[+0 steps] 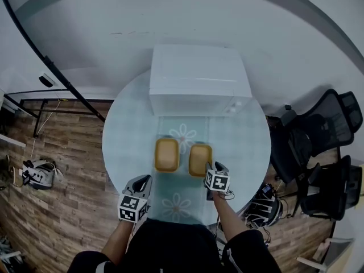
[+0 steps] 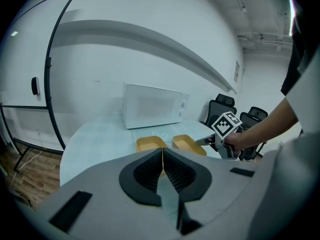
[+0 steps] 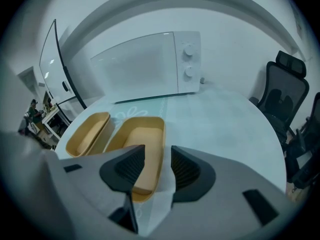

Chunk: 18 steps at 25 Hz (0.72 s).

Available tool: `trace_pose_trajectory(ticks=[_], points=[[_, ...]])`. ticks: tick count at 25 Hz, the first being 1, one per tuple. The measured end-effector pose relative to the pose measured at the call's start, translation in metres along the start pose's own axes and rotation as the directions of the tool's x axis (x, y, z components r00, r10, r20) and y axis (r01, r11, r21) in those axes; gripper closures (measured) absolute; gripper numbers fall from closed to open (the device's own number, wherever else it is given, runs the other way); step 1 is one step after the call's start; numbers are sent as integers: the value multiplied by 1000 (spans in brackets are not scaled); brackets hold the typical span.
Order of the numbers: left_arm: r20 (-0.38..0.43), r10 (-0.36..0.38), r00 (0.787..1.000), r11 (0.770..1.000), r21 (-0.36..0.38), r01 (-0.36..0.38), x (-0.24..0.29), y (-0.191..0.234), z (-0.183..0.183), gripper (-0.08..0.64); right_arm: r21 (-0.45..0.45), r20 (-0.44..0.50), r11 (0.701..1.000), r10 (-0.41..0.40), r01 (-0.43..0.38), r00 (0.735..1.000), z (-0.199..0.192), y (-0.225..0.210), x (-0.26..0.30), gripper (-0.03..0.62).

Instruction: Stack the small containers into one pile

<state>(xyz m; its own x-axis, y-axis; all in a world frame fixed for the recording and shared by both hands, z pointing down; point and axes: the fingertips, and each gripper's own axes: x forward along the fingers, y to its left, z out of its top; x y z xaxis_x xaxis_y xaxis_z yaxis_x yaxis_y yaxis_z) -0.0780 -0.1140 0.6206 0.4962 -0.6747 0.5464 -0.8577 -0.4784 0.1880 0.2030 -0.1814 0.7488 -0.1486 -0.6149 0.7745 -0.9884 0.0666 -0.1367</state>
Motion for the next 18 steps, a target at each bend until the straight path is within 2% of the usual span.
trace_pose_trajectory(ticks=[7,11,18], points=[[-11,6,1000,1000,-6,-6,5,4,0,545,3,-68,1000,-7,8,998,-16,-4,13,420],[-16,2,1000,1000,-3,-2,11,5,1,545,6,-89,1000,-7,7,996,-18,-4,15,493],[-25,-11,1000,1000,-5,11,17,2,1,545,36,-126,999,1,4,992,-27,-4,17,535]])
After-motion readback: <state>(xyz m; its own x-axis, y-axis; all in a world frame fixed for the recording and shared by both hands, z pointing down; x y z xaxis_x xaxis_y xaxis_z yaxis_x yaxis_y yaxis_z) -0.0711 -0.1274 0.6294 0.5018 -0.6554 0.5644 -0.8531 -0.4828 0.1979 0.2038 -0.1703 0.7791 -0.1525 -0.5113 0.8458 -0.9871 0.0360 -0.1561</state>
